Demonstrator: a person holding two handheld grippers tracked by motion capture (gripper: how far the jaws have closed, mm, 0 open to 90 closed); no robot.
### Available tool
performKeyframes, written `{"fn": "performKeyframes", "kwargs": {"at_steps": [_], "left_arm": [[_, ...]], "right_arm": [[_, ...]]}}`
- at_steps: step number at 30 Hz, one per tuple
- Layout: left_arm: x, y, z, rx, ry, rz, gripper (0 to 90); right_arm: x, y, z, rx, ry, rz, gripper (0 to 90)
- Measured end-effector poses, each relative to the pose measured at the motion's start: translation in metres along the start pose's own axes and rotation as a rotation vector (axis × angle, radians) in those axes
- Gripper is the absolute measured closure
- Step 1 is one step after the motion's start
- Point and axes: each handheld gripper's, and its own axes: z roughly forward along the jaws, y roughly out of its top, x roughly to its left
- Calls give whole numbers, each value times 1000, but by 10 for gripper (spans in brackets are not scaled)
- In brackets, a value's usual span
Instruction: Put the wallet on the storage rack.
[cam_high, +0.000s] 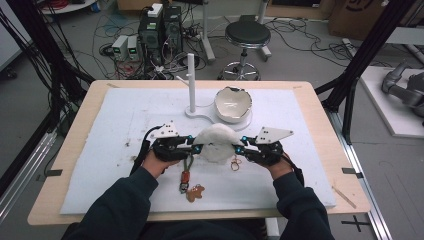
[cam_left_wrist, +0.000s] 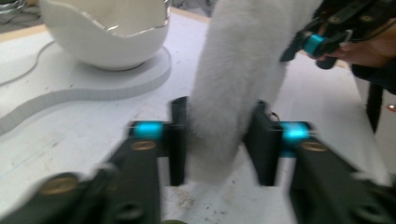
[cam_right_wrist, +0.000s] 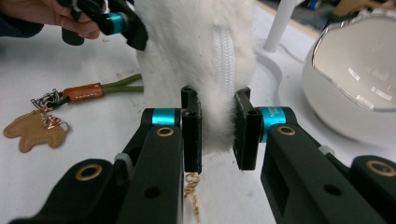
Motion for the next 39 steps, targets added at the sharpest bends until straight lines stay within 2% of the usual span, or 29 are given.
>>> {"fn": "performKeyframes", "kwargs": {"at_steps": [2, 3, 5, 6, 10, 12, 13, 14, 15, 17, 22, 25, 28, 30, 33, 34, 39], "left_arm": [[-1, -1, 1, 5, -11, 11, 754], [-2, -1, 1, -2, -20, 13, 762], [-3, 0, 1, -21, -42, 27, 772], [-4, 0, 1, -25, -50, 40, 776], [-7, 1, 1, -45, -77, 53, 779], [-6, 1, 1, -41, -79, 46, 778], [-6, 1, 1, -33, -74, 36, 765], [-5, 0, 2, -26, -64, 24, 750], [-4, 0, 2, -18, -54, 11, 750], [-2, -1, 3, -9, -33, -24, 688], [7, -2, -1, 3, 36, -92, 456], [15, -2, -11, -11, 97, -108, 405], [23, -4, -21, -28, 122, -135, 338], [28, -5, -28, -33, 123, -144, 313], [33, -6, -36, -32, 156, -140, 199], [35, -6, -39, -37, 161, -143, 199], [44, -9, -50, -52, 199, -150, 199]], "right_arm": [[0, 1, -1, -14, 4, 14, 748], [-1, 1, -1, -26, 15, 35, 727], [-3, 0, -1, -57, 33, 107, 584], [-5, -2, 0, -66, 37, 143, 550], [-9, -6, 6, -34, 63, 200, 470], [-9, -7, 8, -25, 82, 210, 500], [-8, -6, 7, -31, 108, 184, 644], [-7, -5, 6, -36, 111, 175, 685], [-7, -5, 6, -36, 111, 175, 685], [-6, -5, 4, -46, 117, 166, 728], [-6, -2, -1, -60, 70, 133, 741], [-8, 2, -5, -58, 33, 107, 742], [-12, 10, -14, -53, -8, 61, 743], [-14, 12, -16, -53, -18, 54, 743], [-21, 21, -20, -61, -44, 47, 743], [-27, 29, -22, -59, -64, 35, 743], [-40, 46, -23, -49, -89, 13, 743]]}}
